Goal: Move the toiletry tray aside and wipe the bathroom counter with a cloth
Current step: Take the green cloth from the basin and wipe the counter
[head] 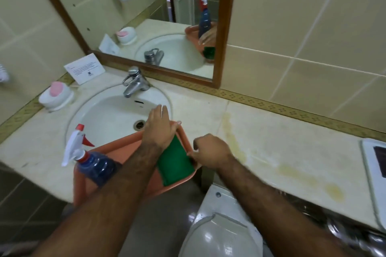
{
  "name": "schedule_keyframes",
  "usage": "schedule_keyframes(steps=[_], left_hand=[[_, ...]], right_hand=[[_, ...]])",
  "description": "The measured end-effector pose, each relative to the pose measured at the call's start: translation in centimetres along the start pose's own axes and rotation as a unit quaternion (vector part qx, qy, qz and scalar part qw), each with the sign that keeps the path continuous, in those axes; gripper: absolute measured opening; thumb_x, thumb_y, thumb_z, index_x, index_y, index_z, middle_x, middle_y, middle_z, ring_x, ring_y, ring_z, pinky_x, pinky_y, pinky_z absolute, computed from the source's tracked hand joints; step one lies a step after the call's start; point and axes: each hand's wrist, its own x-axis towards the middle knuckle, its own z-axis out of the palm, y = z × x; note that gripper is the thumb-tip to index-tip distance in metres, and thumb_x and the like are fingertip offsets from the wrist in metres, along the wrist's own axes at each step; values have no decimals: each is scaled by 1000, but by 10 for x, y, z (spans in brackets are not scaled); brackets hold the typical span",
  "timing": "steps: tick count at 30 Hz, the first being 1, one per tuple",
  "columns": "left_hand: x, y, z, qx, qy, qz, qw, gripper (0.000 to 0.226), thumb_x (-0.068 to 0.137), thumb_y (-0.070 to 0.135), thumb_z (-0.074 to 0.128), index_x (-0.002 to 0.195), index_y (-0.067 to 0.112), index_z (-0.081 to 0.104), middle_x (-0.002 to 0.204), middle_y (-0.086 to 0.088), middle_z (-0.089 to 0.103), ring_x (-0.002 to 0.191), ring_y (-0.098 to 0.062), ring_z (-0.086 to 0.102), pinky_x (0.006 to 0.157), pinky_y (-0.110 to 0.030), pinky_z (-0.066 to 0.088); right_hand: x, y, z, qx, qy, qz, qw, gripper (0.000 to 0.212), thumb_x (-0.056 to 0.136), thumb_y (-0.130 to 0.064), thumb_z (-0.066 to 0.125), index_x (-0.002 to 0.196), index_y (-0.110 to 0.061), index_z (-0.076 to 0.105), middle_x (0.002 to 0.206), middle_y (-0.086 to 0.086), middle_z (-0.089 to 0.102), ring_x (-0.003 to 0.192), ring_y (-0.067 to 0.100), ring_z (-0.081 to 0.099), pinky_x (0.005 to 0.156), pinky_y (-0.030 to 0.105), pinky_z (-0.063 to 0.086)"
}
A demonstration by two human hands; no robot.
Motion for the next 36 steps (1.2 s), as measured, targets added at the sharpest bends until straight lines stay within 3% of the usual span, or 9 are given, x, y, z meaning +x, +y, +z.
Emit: schedule_keyframes(steps=[3, 6, 10, 15, 22, 28, 31, 34, 36], left_hand=[[-15, -21, 12, 60, -42, -35, 997, 54, 101, 47, 50, 132, 3, 59, 132, -17, 58, 123, -32, 53, 105, -41, 43], [-26, -32, 25, 52, -95, -73, 991, 54, 100, 47, 53, 133, 4, 59, 135, -15, 58, 122, -30, 57, 104, -39, 45], [-27, -32, 33, -21, -81, -128, 988, 54, 95, 46, 64, 129, 4, 61, 131, -17, 59, 118, -32, 58, 103, -40, 47], [-23, -31, 22, -181, -99, -193, 959, 29, 87, 28, 75, 102, 4, 75, 102, -14, 77, 95, -32, 71, 82, -36, 56], [-12, 26, -28, -353, 45, -149, 922, 10, 76, 31, 76, 81, 27, 69, 65, 16, 61, 64, 0, 59, 56, -17, 42], [29, 95, -23, -224, -22, -44, 973, 19, 80, 23, 73, 98, 16, 75, 83, 3, 66, 78, -19, 61, 72, -23, 44], [38, 115, -3, -136, -50, -16, 989, 33, 86, 14, 69, 118, 9, 71, 111, -10, 69, 102, -29, 65, 83, -31, 51], [32, 126, 22, -62, 3, 54, 997, 65, 87, 9, 70, 148, 9, 46, 152, -16, 41, 142, -31, 39, 112, -39, 42], [18, 136, 39, -48, 14, 94, 994, 72, 89, 16, 72, 153, 10, 40, 161, -16, 30, 150, -31, 28, 117, -41, 35]], right_hand=[[2, -33, 16, -4, -50, 31, 998, 42, 88, -47, 72, 107, -9, 70, 99, 10, 66, 94, 31, 71, 65, 35, 50], [3, -48, 27, -1, -45, 72, 996, 22, 90, -24, 72, 106, -8, 72, 90, 8, 64, 88, 28, 73, 68, 37, 58], [3, -50, 36, 24, -3, 118, 993, 20, 96, -5, 58, 110, -6, 72, 93, 10, 69, 85, 30, 72, 67, 37, 55], [-3, -48, 30, 108, 4, 146, 983, 19, 88, -11, 68, 107, -12, 71, 103, 7, 73, 91, 28, 74, 74, 36, 62], [-15, 1, -17, 422, 90, 196, 881, 20, 70, -10, 82, 87, -10, 70, 87, 10, 76, 69, 25, 78, 63, 38, 67], [-19, 54, -10, 504, 125, 245, 819, 21, 77, -2, 78, 95, -3, 69, 97, 16, 76, 68, 24, 80, 59, 32, 66], [-12, 67, 15, 471, 131, 229, 842, 24, 79, -5, 79, 101, -6, 70, 93, 15, 80, 72, 23, 80, 67, 31, 66], [-7, 79, 34, 408, 133, 198, 881, 37, 82, -22, 81, 116, -15, 69, 97, 7, 80, 81, 16, 75, 77, 26, 61], [-7, 91, 40, 359, 157, 176, 903, 40, 89, -29, 74, 127, -17, 66, 102, 3, 78, 84, 13, 67, 84, 27, 57]])
